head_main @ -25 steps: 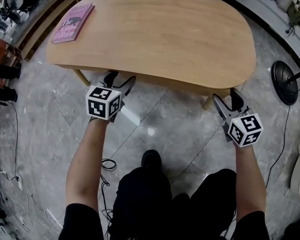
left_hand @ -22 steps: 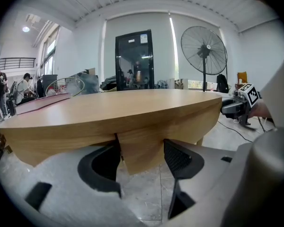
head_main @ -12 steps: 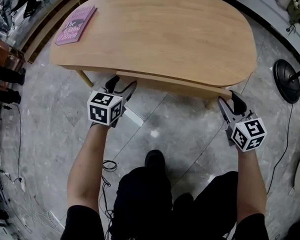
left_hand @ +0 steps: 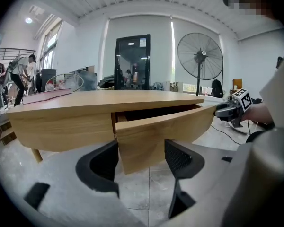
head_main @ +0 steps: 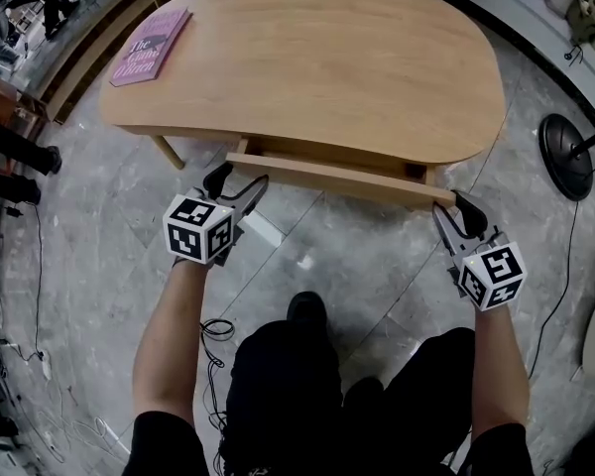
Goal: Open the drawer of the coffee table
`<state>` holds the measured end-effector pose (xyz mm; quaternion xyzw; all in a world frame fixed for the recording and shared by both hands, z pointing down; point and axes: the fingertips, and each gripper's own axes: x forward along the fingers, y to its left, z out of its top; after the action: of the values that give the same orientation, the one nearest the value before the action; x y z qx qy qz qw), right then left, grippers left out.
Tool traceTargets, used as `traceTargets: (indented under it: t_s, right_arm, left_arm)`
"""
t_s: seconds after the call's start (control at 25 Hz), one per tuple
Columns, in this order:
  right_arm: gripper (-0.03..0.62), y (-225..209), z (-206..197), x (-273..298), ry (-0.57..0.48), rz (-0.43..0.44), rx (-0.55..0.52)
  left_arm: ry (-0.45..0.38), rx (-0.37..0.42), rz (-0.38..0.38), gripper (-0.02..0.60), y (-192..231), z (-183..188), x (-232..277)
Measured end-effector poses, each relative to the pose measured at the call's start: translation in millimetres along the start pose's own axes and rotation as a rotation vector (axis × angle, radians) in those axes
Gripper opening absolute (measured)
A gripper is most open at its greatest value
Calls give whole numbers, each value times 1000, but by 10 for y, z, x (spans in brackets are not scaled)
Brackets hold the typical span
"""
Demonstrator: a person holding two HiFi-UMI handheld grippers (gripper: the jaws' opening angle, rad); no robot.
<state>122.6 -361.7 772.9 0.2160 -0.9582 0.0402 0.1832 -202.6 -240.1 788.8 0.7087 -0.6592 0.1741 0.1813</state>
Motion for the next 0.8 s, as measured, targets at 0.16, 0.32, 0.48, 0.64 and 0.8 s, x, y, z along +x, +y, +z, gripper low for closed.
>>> traceTargets:
  t_s: [0.16, 0.32, 0.48, 0.64, 0.8]
  right_arm:
    - [155, 81, -35, -79, 7, 17, 0]
    - [150, 172, -66, -178, 13, 33, -4]
    - [149, 260, -104, -271, 25, 50, -10]
    - [143, 341, -152, -344, 29, 79, -14]
    - [141, 321, -133, -379, 34, 149, -38]
  left_arm:
    - [22, 4, -12, 282, -32, -64, -108]
    - [30, 1, -10, 273, -86, -108, -242]
    - [36, -7, -6, 270, -138, -166, -337]
    - [30, -25, 1, 270, -180, -246, -431]
    - [43, -9, -14, 278, -203, -195, -420]
